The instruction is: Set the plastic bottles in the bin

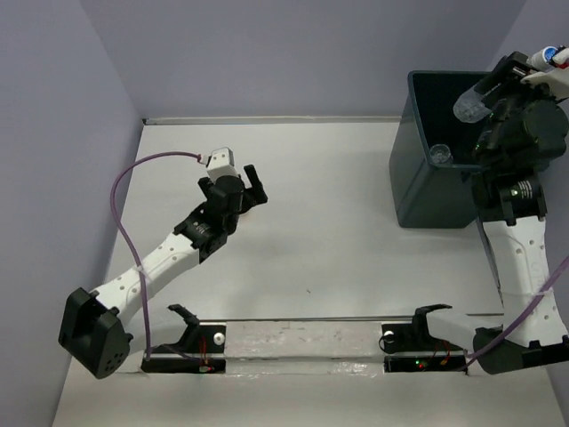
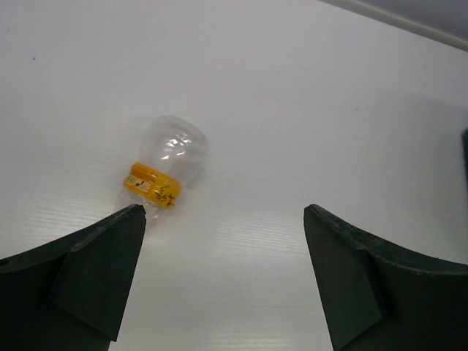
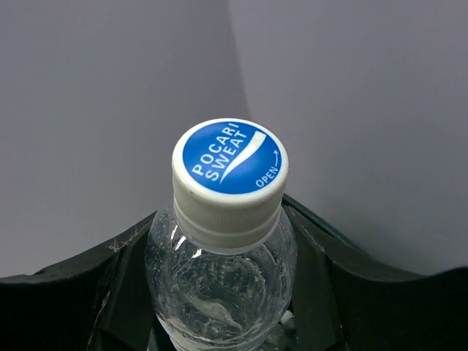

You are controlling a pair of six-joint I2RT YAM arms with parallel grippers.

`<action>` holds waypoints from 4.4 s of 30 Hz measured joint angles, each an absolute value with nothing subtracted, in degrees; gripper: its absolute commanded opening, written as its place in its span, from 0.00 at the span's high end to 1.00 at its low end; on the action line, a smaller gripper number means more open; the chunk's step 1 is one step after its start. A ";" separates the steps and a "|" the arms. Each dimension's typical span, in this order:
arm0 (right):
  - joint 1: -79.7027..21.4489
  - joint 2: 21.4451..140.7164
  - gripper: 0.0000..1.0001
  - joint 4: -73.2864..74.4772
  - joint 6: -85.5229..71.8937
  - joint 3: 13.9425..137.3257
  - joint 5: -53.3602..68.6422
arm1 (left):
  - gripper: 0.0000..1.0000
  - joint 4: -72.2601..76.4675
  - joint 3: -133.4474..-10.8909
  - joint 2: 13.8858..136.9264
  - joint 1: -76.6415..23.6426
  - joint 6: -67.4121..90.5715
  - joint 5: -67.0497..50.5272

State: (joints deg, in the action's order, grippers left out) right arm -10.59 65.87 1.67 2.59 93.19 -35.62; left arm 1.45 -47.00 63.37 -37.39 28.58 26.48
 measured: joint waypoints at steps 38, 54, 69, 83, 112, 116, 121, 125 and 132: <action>-29.45 65.93 0.00 3.79 -22.74 57.34 7.73 | 0.44 -3.07 -55.42 98.70 -25.82 18.41 17.23; -33.34 72.36 0.00 -12.34 -34.54 47.64 15.07 | 0.44 19.11 -32.99 69.21 -42.94 25.65 -1.43; -36.07 75.37 0.53 -18.55 -39.46 43.24 22.61 | 0.34 27.22 -29.58 64.20 -45.65 26.85 -11.29; -30.22 66.63 0.73 -6.02 -31.20 60.23 8.91 | 0.01 10.17 -37.89 45.78 -45.65 24.01 -5.30; -1.28 60.84 0.00 1.52 -25.87 79.75 6.37 | 0.01 -11.53 -40.66 27.55 -43.38 15.90 9.85; -6.04 53.95 0.00 -11.09 -36.56 70.19 25.45 | 0.01 -10.41 -40.49 25.61 -41.15 15.88 9.32; -17.37 51.09 0.00 -18.46 -41.08 54.39 39.75 | 0.01 -9.10 -40.14 24.67 -40.75 15.90 9.06; -22.68 48.71 0.00 -21.06 -42.50 37.36 45.12 | 0.01 -8.80 -40.07 24.45 -40.75 16.05 9.02; -22.94 33.26 0.00 -15.49 -39.22 26.52 43.94 | 0.01 -8.56 -40.12 20.71 -40.75 17.45 11.03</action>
